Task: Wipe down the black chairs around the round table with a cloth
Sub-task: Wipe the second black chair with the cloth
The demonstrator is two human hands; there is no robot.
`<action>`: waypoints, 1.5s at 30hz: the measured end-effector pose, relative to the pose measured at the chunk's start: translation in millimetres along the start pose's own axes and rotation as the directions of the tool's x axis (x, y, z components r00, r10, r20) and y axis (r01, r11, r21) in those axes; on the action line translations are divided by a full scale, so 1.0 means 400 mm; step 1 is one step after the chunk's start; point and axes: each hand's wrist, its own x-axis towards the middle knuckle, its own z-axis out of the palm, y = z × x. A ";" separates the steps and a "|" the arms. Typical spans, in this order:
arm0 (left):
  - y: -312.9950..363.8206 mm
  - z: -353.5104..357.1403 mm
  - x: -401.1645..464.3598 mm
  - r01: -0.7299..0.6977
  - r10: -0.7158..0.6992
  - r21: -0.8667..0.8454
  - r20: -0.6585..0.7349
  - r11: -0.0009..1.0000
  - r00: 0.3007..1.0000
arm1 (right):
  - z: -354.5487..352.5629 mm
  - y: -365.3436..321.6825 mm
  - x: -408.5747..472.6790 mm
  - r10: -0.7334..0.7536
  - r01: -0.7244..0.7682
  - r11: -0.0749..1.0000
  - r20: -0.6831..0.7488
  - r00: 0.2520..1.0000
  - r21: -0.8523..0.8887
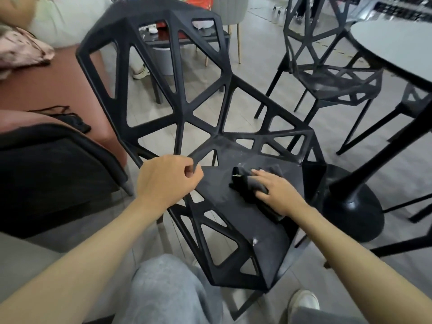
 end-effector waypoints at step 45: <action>-0.007 -0.006 0.006 -0.054 0.054 -0.004 0.122 0.999 0.991 | 0.139 -0.346 0.061 0.042 -0.036 0.993 -0.054 0.998 0.115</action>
